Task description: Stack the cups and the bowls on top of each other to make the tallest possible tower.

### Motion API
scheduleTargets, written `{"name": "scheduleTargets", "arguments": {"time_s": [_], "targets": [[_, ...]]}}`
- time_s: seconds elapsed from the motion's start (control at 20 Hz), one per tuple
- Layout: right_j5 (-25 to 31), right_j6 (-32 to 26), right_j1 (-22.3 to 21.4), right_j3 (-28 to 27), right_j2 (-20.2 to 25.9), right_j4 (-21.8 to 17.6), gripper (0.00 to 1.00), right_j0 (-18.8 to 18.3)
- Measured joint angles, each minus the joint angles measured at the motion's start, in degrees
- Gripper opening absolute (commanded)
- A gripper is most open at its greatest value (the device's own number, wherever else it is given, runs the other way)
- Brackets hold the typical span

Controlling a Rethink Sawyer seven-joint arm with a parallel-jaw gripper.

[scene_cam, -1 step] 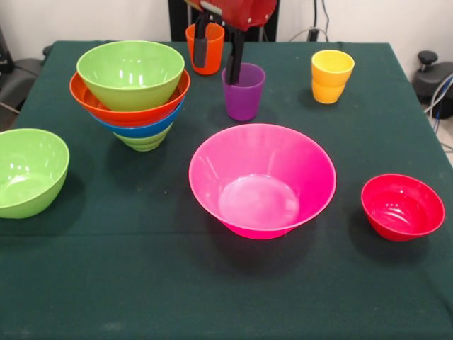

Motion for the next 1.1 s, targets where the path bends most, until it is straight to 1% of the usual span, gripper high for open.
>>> {"name": "scheduleTargets", "arguments": {"time_s": [0.25,0.4,0.55,0.6,0.8,0.95,1.0,1.1], "targets": [[-0.01,0.0,1.54,0.08,-1.64,1.02,1.0,1.35],[-0.01,0.0,1.28,0.73,-2.29,1.72,1.0,2.61],[0.01,0.05,-0.18,2.3,-3.19,2.92,1.0,4.98],[-0.01,0.05,-0.41,2.49,-3.29,3.0,1.0,5.26],[-0.01,0.05,-3.2,4.36,-4.62,4.48,1.0,8.19],[-0.01,0.19,-4.58,4.78,-5.78,5.3,1.0,9.75],[0.01,0.64,-5.16,4.85,-6.94,5.93,1.0,10.81],[-0.01,0.96,-5.3,4.84,-7.55,6.27,1.0,11.25]]}}
